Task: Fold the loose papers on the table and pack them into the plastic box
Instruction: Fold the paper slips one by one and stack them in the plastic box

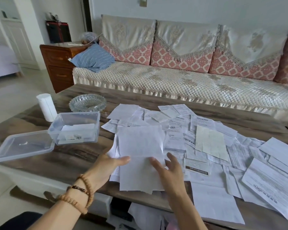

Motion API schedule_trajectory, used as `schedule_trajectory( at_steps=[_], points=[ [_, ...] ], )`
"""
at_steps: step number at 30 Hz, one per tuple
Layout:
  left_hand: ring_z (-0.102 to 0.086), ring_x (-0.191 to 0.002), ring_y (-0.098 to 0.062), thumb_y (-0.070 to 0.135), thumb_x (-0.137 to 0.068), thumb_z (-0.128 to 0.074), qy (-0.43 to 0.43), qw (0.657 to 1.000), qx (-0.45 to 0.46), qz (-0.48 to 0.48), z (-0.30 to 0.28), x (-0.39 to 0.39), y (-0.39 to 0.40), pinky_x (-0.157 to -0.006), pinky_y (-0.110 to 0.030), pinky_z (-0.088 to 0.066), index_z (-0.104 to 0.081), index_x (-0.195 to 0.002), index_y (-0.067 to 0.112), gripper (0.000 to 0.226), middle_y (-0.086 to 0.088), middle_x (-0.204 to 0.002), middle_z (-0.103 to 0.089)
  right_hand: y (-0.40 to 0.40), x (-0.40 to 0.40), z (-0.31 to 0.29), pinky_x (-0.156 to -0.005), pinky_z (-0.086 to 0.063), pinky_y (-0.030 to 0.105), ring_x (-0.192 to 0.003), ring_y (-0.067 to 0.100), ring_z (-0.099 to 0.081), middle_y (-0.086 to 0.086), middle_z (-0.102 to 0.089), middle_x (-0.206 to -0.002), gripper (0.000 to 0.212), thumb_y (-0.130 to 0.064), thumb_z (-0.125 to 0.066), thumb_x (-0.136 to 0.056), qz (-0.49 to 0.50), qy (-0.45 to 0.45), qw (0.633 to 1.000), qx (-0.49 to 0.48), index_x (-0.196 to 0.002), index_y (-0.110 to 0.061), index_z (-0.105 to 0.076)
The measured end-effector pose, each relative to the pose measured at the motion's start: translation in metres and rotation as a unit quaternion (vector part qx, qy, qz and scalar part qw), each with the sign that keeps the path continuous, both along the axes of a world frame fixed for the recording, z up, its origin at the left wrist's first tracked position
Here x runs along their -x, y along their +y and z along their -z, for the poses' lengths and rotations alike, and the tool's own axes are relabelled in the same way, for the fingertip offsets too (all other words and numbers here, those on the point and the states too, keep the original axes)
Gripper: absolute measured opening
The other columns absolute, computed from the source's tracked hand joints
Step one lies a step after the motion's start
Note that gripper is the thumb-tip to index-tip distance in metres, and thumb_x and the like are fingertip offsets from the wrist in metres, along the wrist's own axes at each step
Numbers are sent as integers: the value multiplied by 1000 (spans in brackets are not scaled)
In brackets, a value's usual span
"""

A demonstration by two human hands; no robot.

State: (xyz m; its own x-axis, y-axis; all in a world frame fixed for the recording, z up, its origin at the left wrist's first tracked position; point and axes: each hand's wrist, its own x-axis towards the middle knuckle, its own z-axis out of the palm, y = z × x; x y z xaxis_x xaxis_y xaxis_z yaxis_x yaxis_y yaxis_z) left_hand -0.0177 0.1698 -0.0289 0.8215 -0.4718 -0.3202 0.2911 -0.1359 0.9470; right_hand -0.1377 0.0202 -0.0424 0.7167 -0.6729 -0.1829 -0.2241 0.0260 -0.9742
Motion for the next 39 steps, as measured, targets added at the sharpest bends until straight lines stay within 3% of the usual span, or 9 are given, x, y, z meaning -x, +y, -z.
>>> schedule_trajectory(
  at_steps=[6, 17, 20, 21, 22, 24, 30, 35, 39],
  points=[
    [-72, -91, -22, -11, -77, -70, 50, 993, -37, 98, -11, -13, 45, -85, -37, -53, -69, -102, 7, 31, -9, -97, -76, 28, -23, -15, -66, -59, 33, -80, 20, -73, 4, -76, -88, 17, -10, -76, -80, -115, -59, 991, -20, -94, -12, -67],
    [-66, -104, -36, 41, -98, -46, 154, 986, 62, -1, 5, -32, 67, -94, -51, -49, -67, -117, 18, 37, -15, -108, -72, 31, -43, -12, -77, -59, 52, -84, 32, -73, 14, -75, -89, 31, -27, -74, -75, -169, -13, 985, -14, -93, -2, -73],
    [-68, -99, -2, 46, -102, -37, 149, 981, 98, 81, 4, -37, 62, -93, -27, -49, -71, -111, 40, 36, -2, -99, -75, 36, -52, -11, -64, -59, 38, -74, 19, -72, 6, -75, -81, 26, -23, -75, -71, -149, -5, 988, 38, -87, -4, -73],
    [-64, -84, 14, 55, -96, -39, 175, 973, 114, 100, 3, -35, 63, -86, -16, -46, -69, -117, 42, 38, -7, -89, -73, 39, -56, -11, -61, -58, 36, -72, 17, -70, 3, -74, -78, 25, -23, -75, -68, -146, -11, 988, 57, -85, -5, -73],
    [-63, -75, 17, 87, -37, -27, 134, 977, 86, 139, 3, -32, 62, -85, -12, -44, -66, -123, 35, 108, -10, -82, -71, 43, -59, -10, -59, -57, 36, -71, 18, -69, 2, -74, -76, 23, -21, -75, -67, -144, -19, 987, 68, -84, -6, -72],
    [-69, -95, -4, 16, -72, -74, 44, 991, 60, 110, 3, -29, 55, -94, -25, -49, -68, -115, 20, 44, -6, -97, -75, 49, -63, -12, -53, -53, 29, -65, 14, -68, -1, -73, -70, 10, -10, -75, -73, -149, -56, 984, 74, -81, -9, -71],
    [-72, -93, -19, -12, -76, -72, -36, 996, 25, 83, 15, -38, 70, -76, -25, -57, -67, -107, 12, 40, -5, -99, -76, 56, -68, -11, -61, -52, 16, -82, 8, -71, 3, -74, -99, 37, -18, -81, -73, -101, -107, 989, 3, -107, -17, -66],
    [-69, -96, -14, 27, -65, -84, -134, 951, -209, 182, 10, -58, 89, -91, -37, -55, -63, -106, 22, 46, 5, -100, -74, 48, -84, -17, -112, -30, 39, -140, 13, -30, -7, -39, -146, 78, -69, -63, -60, -98, -62, 917, 381, -129, -36, -48],
    [-63, -91, -12, 41, -67, -77, -191, 889, -339, 241, 0, -61, 85, -84, -33, -55, -55, -98, 24, 42, 4, -98, -65, 57, -110, -28, -117, -15, 48, -147, 15, -16, -8, -37, -151, 49, -56, -67, -77, -279, 13, 814, 509, -116, -28, -66]
  ],
)
